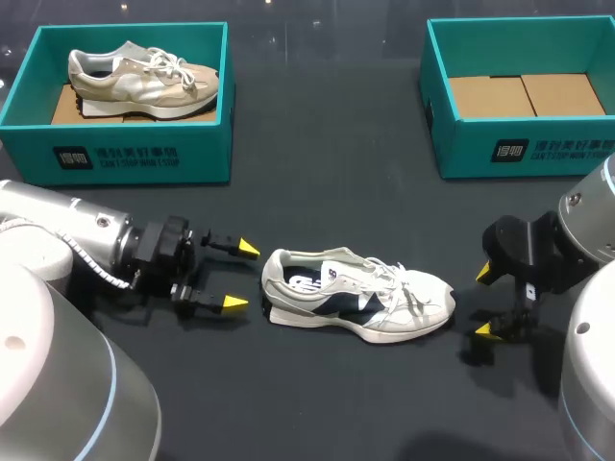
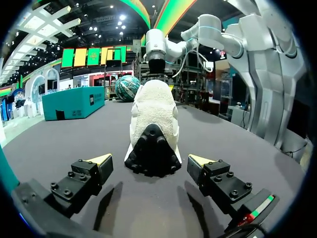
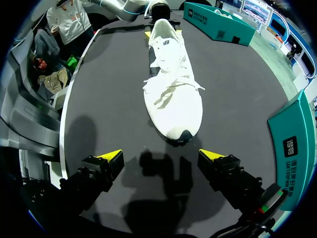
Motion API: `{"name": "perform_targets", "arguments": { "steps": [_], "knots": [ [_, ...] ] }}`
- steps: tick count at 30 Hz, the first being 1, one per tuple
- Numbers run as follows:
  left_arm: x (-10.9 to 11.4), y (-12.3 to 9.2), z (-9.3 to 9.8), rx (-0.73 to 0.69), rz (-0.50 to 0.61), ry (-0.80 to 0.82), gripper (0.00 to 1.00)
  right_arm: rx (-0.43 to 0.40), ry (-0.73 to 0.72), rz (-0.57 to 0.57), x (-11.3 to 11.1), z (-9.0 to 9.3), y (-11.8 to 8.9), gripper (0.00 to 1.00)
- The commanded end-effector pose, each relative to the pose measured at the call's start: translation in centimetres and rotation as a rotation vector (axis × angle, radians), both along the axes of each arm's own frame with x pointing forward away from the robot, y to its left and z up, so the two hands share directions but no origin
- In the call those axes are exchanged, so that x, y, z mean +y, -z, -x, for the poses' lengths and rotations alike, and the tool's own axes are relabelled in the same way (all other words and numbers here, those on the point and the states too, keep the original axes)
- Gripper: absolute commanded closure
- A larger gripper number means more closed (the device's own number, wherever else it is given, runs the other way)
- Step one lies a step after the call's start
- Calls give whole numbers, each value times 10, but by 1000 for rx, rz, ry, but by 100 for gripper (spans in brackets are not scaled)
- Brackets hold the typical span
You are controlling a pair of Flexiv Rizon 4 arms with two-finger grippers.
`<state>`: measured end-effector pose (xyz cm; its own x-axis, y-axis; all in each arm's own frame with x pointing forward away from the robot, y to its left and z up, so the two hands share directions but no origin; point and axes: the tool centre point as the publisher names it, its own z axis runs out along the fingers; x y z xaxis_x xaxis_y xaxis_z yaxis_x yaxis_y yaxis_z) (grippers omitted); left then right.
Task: Take the shoe out of the shoebox, open the shoe tongue, remove and reinsert the insole, then place the shoe into the shoebox
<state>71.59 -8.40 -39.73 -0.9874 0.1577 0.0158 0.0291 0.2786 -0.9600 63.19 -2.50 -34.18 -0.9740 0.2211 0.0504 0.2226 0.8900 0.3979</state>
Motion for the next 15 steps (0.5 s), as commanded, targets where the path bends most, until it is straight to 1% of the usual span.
{"name": "perform_targets", "arguments": {
  "steps": [1,6,15],
  "knots": [
    [-4,2,0,-4,-5,8,0,-2,1,1,0,2,-1,0],
    [-11,-1,0,1,-16,21,0,-2,1,1,0,2,-1,0],
    [-25,1,13,30,-31,38,0,-2,1,1,0,2,-1,0]
  ]
}}
